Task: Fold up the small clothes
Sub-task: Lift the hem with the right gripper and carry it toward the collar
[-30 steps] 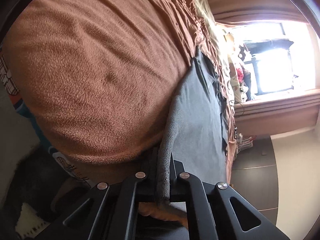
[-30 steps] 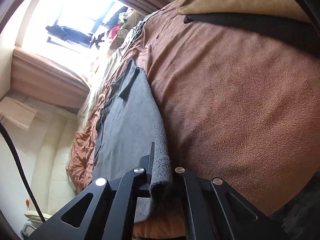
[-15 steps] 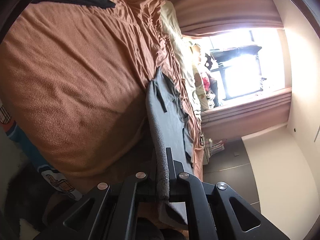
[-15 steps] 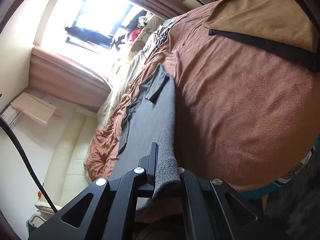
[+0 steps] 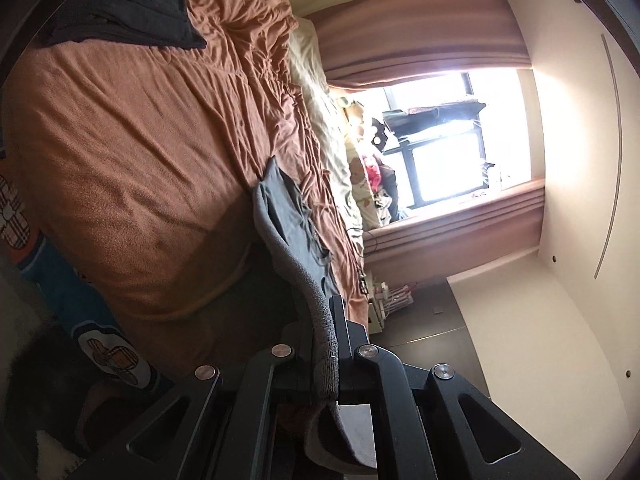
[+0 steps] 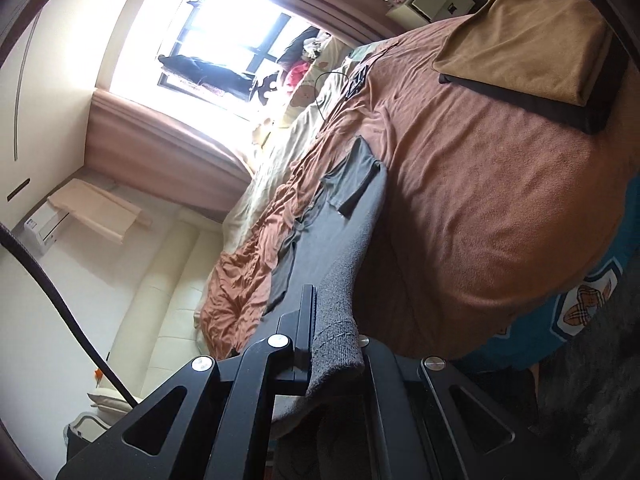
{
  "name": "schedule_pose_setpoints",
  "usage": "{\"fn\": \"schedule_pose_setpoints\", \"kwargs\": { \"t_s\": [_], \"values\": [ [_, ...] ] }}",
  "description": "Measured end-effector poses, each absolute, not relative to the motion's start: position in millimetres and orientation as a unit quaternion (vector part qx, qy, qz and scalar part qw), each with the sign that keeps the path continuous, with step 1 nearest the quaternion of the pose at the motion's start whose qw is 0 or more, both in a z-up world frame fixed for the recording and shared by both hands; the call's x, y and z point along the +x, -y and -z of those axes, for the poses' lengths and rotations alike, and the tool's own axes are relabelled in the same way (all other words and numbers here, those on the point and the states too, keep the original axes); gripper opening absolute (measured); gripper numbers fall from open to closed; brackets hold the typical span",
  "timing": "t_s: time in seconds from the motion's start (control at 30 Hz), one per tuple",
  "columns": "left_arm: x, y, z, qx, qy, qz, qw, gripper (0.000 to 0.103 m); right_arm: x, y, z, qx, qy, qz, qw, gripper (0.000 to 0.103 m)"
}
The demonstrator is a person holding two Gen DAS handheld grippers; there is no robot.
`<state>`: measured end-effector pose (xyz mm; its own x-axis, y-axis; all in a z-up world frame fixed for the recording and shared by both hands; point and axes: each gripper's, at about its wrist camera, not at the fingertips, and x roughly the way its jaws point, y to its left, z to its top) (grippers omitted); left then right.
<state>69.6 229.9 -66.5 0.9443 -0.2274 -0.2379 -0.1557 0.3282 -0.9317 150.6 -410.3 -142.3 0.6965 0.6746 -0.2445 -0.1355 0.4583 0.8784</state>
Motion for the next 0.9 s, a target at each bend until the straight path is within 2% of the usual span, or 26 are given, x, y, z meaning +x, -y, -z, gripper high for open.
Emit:
{"fn": "schedule_pose_setpoints", "kwargs": {
  "t_s": [0.57, 0.9],
  "values": [
    [2, -228, 21, -0.577, -0.107, 0.059, 0.808, 0.004, 106, 422, 124, 0.457, -0.249, -0.283, 0.806, 0.000],
    [-17, -227, 22, -0.579, -0.097, 0.065, 0.807, 0.004, 100, 429, 136, 0.465, -0.248, -0.285, 0.801, 0.000]
  ]
}}
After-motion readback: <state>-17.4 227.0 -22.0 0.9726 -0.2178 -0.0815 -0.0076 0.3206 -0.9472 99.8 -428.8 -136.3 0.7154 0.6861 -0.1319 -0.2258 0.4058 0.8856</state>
